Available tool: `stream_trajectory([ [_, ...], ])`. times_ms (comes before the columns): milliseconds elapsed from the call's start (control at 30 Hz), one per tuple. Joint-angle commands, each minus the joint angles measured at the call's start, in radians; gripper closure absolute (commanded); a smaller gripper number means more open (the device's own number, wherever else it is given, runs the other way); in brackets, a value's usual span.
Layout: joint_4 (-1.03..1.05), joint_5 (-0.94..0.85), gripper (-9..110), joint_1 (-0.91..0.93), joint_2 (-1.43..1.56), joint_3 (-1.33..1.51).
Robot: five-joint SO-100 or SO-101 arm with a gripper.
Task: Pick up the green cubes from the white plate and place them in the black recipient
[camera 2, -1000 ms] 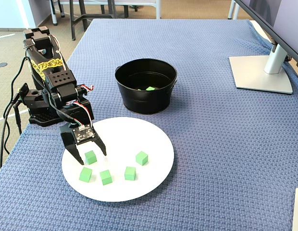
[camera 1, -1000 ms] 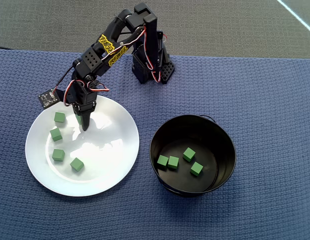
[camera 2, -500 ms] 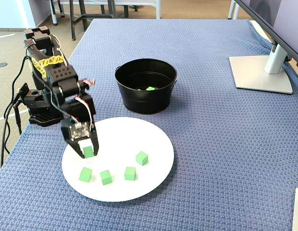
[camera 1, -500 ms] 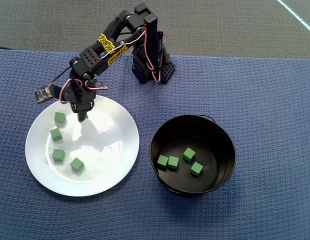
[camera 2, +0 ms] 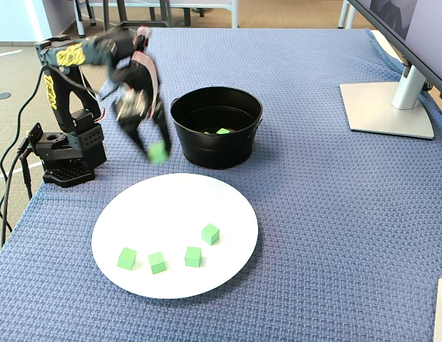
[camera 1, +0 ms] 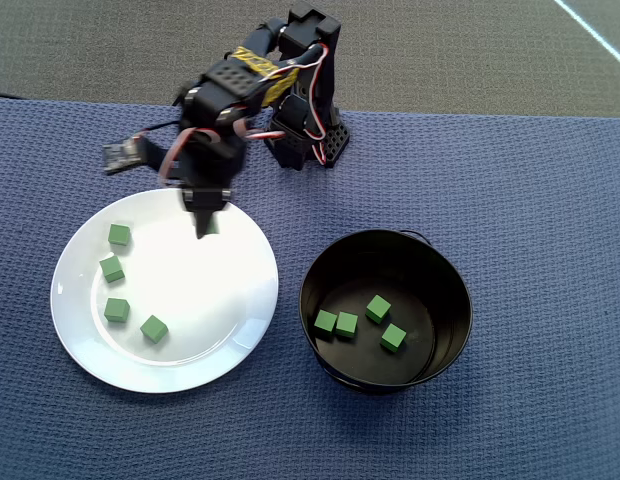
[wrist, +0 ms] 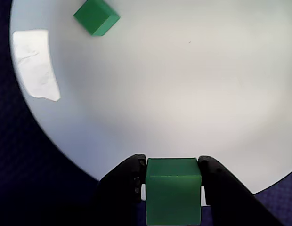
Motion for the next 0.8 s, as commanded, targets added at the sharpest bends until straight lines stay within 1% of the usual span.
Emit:
stream_trajectory([
  [0,0.087,0.196,102,-0.184,0.034,-0.216],
  [133,0.106,0.342,102,-0.391,-0.041,-0.322],
  [300,0.081,0.456,102,-0.606,-0.199,-0.371],
  [400,0.046,0.500,102,-0.678,-0.267,-0.337],
  [500,0.018,0.505,102,-0.716,-0.310,-0.302],
  [533,0.018,0.486,95,-0.726,-0.318,-0.291],
  [600,0.012,0.457,69,-0.733,-0.307,-0.262],
  [667,0.009,0.449,64,-0.719,-0.281,-0.259],
  [767,0.049,0.426,63,-0.701,-0.249,-0.305],
])
